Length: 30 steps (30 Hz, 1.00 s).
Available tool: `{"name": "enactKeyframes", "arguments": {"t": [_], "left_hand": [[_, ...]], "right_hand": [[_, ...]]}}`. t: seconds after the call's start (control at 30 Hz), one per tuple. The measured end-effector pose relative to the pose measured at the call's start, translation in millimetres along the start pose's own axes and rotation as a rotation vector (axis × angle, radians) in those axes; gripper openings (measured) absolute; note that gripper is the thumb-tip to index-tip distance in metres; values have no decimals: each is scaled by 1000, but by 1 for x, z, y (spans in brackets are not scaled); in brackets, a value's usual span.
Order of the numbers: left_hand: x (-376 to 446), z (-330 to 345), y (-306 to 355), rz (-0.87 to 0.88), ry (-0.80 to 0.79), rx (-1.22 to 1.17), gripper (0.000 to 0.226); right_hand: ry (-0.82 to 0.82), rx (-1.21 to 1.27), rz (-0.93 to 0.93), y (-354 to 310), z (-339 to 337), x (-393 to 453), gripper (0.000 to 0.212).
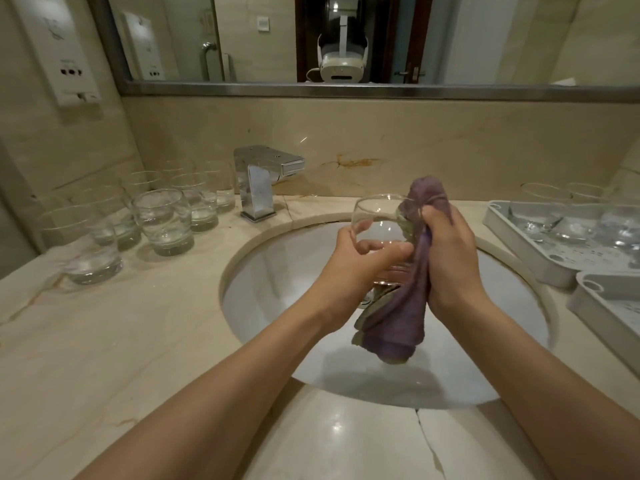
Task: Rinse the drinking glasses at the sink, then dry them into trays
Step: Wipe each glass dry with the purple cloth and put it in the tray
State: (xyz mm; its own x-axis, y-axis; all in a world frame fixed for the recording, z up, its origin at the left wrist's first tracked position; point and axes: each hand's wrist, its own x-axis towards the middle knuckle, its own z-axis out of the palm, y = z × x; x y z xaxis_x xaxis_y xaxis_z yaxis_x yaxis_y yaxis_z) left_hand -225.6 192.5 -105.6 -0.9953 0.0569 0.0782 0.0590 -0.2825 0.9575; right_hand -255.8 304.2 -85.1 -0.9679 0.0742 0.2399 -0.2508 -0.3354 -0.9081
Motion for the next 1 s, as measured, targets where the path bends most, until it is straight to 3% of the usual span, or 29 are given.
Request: {"name": "enactKeyframes", "arguments": {"t": [0.1,0.2,0.3,0.53,0.87,0.93,1.0], "left_hand": [[-2,-8,15,34,-52,45,68],[-2,-17,25,107,-84,247,68],[-2,-26,29,147,-62,441,79],[-5,-69,33,113,-30,512,75],[-15,-88,33,-44,-303,543,68],[-16,-89,32,-58,-332,538,68],[-15,-94,35,-45,-294,465,63]], "right_hand": [[34,-92,-90,-7,-6,5,21],[20,-232,-243,-16,-13,8,26],[-187,-364,-249,-22,-17,9,25],[-592,-481,-56,-14,-25,15,19],[-974,-762,-1,-18,-20,2,36],[-944,-752,-23,-12,-16,-1,42],[-763,-587,-12,-8,-13,-1,38]]}}
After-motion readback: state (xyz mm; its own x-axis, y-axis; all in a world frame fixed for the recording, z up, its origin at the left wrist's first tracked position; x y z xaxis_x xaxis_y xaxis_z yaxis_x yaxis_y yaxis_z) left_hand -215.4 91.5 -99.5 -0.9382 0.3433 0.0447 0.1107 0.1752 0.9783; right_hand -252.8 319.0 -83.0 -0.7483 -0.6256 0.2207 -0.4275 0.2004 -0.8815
